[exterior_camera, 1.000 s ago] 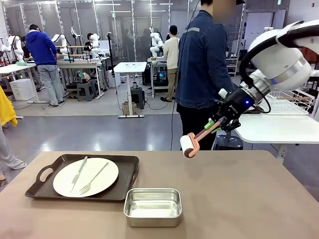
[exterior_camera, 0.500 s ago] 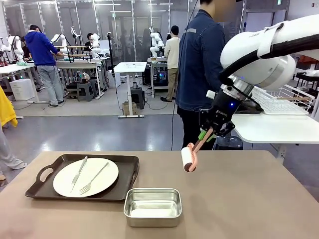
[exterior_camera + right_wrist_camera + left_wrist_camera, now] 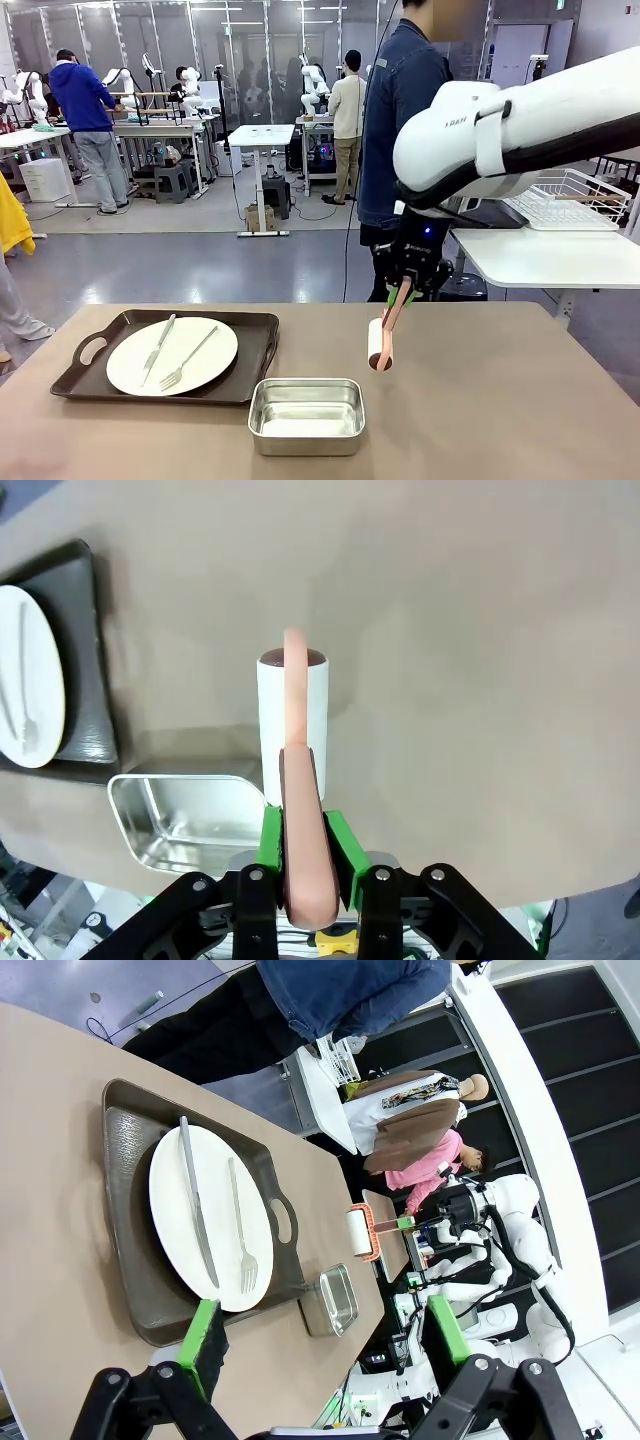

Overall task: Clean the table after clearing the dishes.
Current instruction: When the left (or right) Handle tray is removed, use the left hand (or right hand) to clean the left (or right) side of the table with the Lint Roller.

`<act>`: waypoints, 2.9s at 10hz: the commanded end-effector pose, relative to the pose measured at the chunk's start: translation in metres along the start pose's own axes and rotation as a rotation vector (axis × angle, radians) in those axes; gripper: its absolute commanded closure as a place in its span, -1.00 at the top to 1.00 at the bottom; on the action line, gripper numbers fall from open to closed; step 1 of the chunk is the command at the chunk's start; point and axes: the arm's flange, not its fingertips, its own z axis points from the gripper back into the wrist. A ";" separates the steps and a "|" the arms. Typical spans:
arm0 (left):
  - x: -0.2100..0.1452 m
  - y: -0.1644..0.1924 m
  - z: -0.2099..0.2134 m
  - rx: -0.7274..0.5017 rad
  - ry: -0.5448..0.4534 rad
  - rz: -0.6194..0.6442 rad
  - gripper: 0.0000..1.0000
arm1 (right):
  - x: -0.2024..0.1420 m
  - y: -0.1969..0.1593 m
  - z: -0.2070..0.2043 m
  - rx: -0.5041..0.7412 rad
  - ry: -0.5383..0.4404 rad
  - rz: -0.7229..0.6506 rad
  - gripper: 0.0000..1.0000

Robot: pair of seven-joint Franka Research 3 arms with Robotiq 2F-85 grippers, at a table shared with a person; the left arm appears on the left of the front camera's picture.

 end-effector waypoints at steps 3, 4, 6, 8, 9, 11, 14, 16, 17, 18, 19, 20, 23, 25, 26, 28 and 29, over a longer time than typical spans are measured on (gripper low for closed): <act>-0.002 -0.001 0.003 -0.002 0.007 -0.009 1.00 | -0.003 0.024 -0.035 -0.085 -0.031 0.007 -0.53; -0.002 -0.001 0.003 -0.002 0.007 -0.009 1.00 | -0.001 0.026 -0.044 -0.099 -0.033 -0.007 -0.53; -0.002 -0.001 0.003 -0.002 0.007 -0.009 1.00 | -0.001 0.024 -0.059 -0.100 -0.027 -0.005 -0.53; -0.002 -0.001 0.003 -0.002 0.007 -0.009 1.00 | -0.005 0.024 -0.081 -0.075 -0.006 -0.005 -0.53; -0.002 -0.001 0.003 -0.002 0.007 -0.009 1.00 | -0.004 0.020 -0.089 -0.078 0.012 -0.015 -0.53; -0.002 -0.001 0.003 -0.002 0.007 -0.009 1.00 | 0.002 -0.007 -0.090 0.033 0.046 -0.046 -0.53; -0.002 -0.001 0.003 -0.002 0.007 -0.009 1.00 | 0.006 -0.063 -0.108 0.049 0.017 -0.064 -0.53; -0.002 -0.001 0.003 -0.002 0.007 -0.009 1.00 | 0.016 -0.110 -0.114 0.083 0.019 -0.060 -0.53; -0.002 -0.001 0.003 -0.002 0.007 -0.009 1.00 | 0.021 -0.133 -0.112 0.080 0.009 -0.063 -0.53; -0.002 -0.001 0.003 -0.002 0.007 -0.009 1.00 | 0.022 -0.153 -0.110 0.066 0.001 -0.031 -0.53; -0.002 -0.001 0.003 -0.002 0.007 -0.009 1.00 | 0.025 -0.175 -0.105 0.048 0.003 0.003 -0.53; -0.002 -0.001 0.003 -0.002 0.007 -0.009 1.00 | 0.031 -0.195 -0.097 -0.002 -0.010 0.013 -0.53; -0.002 -0.001 0.003 -0.002 0.007 -0.009 1.00 | 0.050 -0.240 -0.071 -0.127 -0.023 -0.033 -0.53; -0.002 -0.001 0.003 -0.002 0.007 -0.009 1.00 | 0.054 -0.256 -0.063 -0.261 -0.031 -0.078 -0.53; -0.002 -0.001 0.003 -0.002 0.007 -0.009 1.00 | 0.051 -0.263 -0.060 -0.315 -0.022 -0.108 -0.53; -0.002 -0.001 0.003 -0.002 0.007 -0.009 1.00 | 0.044 -0.272 -0.050 -0.354 -0.015 -0.133 -0.53; -0.002 -0.001 0.003 -0.002 0.007 -0.009 1.00 | 0.041 -0.273 -0.042 -0.347 -0.028 -0.134 -0.53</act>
